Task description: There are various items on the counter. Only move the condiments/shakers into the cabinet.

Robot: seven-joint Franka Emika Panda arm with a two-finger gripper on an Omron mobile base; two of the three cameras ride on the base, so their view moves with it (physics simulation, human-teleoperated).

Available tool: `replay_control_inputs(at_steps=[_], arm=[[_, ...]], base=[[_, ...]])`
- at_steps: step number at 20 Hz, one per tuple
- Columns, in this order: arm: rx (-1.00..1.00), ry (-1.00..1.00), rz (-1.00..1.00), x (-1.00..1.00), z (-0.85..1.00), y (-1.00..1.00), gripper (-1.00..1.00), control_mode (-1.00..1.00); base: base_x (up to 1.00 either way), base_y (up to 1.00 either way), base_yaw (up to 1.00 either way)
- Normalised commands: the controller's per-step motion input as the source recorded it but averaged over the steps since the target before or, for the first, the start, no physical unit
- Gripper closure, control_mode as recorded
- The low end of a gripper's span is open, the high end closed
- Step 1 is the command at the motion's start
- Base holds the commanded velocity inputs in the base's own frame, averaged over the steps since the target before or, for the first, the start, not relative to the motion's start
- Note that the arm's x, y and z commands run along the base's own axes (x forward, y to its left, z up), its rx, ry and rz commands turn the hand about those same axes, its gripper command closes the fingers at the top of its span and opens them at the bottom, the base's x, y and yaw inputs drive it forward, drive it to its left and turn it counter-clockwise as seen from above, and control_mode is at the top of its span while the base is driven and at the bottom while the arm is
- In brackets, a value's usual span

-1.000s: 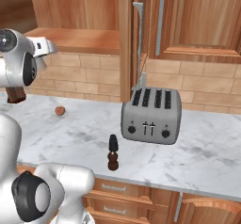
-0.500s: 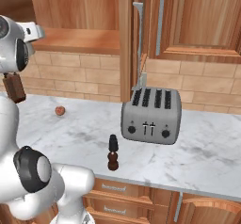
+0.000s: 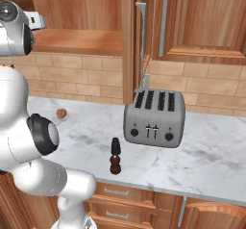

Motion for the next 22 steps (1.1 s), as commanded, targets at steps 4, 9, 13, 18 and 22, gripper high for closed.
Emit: replay_control_inputs(at_steps=[4, 9, 13, 18, 22], arm=[[0.05, 0.00, 0.00, 0.77, -0.02, 0.16, 1.00, -1.00], [0.00, 0.00, 0.00, 0.60, -0.07, 0.21, 1.00, -1.00], [0.00, 0.00, -0.03, 0.52, -0.19, 0.12, 1.00, -1.00], [0.00, 0.00, -0.05, 0.48, -0.23, 0.04, 1.00, -1.00], [-0.01, 0.01, -0.10, 0.33, -0.24, 0.01, -1.00, -1.00]], base=[[0.00, 0.00, 0.00], [0.00, 0.00, 0.00], [0.00, 0.00, 0.00], [0.00, 0.00, 0.00], [0.00, 0.00, 0.00]])
